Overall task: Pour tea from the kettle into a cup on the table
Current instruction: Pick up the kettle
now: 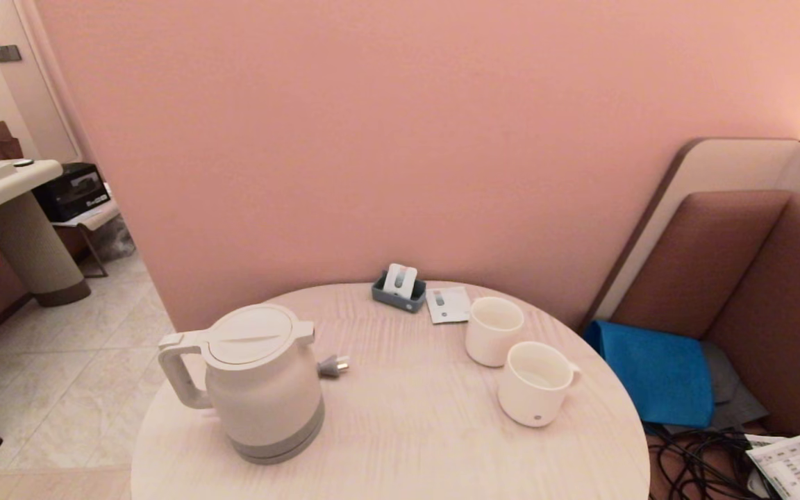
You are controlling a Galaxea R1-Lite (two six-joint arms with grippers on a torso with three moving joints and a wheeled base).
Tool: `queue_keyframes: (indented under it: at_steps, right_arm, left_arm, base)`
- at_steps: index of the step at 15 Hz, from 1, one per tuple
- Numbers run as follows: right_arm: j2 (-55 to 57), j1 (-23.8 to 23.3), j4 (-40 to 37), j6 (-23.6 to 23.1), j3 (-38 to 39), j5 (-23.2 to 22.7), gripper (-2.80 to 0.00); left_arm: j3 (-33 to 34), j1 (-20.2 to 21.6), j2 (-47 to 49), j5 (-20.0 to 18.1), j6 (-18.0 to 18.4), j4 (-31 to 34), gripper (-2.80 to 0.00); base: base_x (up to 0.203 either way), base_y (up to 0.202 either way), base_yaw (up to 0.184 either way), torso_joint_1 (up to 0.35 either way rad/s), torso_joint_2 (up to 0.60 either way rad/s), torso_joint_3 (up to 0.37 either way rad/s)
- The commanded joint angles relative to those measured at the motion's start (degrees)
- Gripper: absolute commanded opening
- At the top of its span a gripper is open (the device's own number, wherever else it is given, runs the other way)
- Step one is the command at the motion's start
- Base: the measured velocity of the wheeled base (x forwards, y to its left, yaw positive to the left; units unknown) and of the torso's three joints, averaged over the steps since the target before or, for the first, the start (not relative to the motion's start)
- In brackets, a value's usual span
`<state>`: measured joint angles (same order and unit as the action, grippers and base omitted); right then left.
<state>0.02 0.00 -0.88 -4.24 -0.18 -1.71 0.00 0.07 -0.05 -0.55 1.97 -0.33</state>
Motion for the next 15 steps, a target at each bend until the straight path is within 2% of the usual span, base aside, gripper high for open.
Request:
queue_keyframes:
  at_steps: [1, 7, 11, 13, 15]
  right_arm:
    - [0.0, 0.0, 0.0, -0.1, 0.0, 0.0, -2.80]
    - [0.0, 0.0, 0.0, 0.0, 0.0, 0.0, -2.80]
    - [0.0, 0.0, 0.0, 1.9, 0.0, 0.3, -2.80]
    - [0.0, 0.0, 0.1, 2.0, 0.0, 0.3, -2.80]
    - [0.0, 0.0, 0.0, 2.0, 0.0, 0.3, -2.80]
  left_arm:
    - [0.0, 0.0, 0.0, 0.0, -0.1, 0.0, -2.80]
    - [0.0, 0.0, 0.0, 0.1, -0.4, 0.0, -2.80]
    - [0.0, 0.0, 0.0, 0.6, -0.6, 0.0, -2.80]
    - [-3.9, 0.0, 0.9, 0.3, -0.2, 0.4, -2.80]
    - [-10.3, 0.0, 7.4, -0.6, -0.3, 1.3, -2.80]
  base:
    - [0.000, 0.000, 0.000, 0.000, 0.00, 0.000]
    - [0.000, 0.000, 0.000, 0.000, 0.00, 0.000]
    - [0.000, 0.000, 0.000, 0.000, 0.00, 0.000]
    - [0.000, 0.000, 0.000, 0.000, 0.00, 0.000]
    - [0.000, 0.000, 0.000, 0.000, 0.00, 0.000]
